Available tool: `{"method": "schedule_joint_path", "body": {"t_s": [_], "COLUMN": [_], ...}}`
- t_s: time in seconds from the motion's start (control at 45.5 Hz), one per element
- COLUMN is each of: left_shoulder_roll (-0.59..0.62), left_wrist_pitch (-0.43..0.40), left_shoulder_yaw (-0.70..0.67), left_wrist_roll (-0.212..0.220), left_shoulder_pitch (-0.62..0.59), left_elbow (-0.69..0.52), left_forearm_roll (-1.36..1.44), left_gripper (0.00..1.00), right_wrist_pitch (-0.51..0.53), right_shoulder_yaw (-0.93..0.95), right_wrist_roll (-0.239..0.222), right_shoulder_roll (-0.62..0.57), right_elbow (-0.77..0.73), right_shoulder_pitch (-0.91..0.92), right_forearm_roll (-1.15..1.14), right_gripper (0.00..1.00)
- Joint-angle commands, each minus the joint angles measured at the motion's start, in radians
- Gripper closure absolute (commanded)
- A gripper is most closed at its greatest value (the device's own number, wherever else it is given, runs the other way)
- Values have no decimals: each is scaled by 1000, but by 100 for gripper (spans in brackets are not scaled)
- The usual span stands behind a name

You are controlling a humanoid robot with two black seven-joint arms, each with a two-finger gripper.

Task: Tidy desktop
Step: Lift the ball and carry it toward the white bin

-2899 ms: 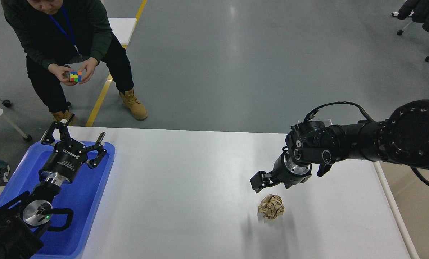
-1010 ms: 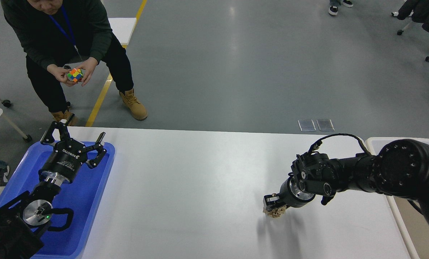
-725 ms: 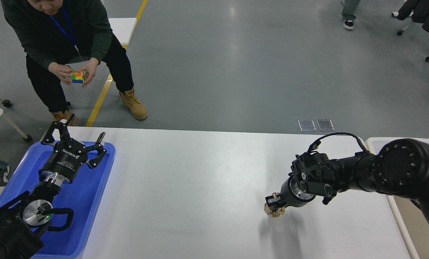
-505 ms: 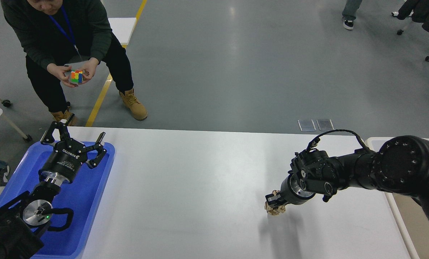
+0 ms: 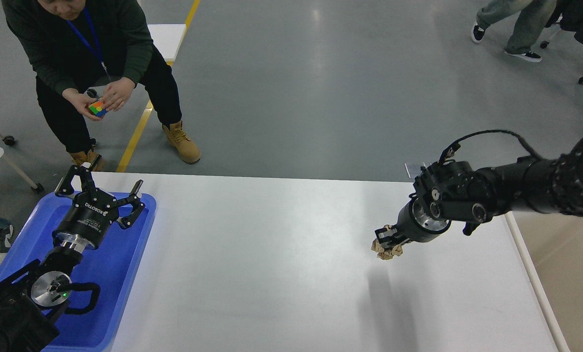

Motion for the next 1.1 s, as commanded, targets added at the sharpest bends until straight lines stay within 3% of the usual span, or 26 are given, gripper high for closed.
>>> {"method": "schedule_joint_path", "body": {"t_s": [0.0,0.571,1.076], "left_shoulder_roll": [0,0,0], "left_wrist_pitch": [0,0,0], "left_shoulder_yaw": [0,0,0], "left_wrist_roll": [0,0,0], "left_shoulder_pitch": [0,0,0], "left_elbow": [0,0,0], "left_forearm_roll": [0,0,0], "left_gripper": [1,1,1], "right_wrist_pitch": [84,331,339], "right_shoulder_yaw": [-6,-20,-20], "right_wrist_roll": [0,0,0], "right_shoulder_roll": [-133,-316,-348], "right_elbow": [124,235,276], "right_shoulder_pitch": [196,552,583], "right_forearm_roll": [-4,-36,-79], "right_gripper": [100,100,100]}}
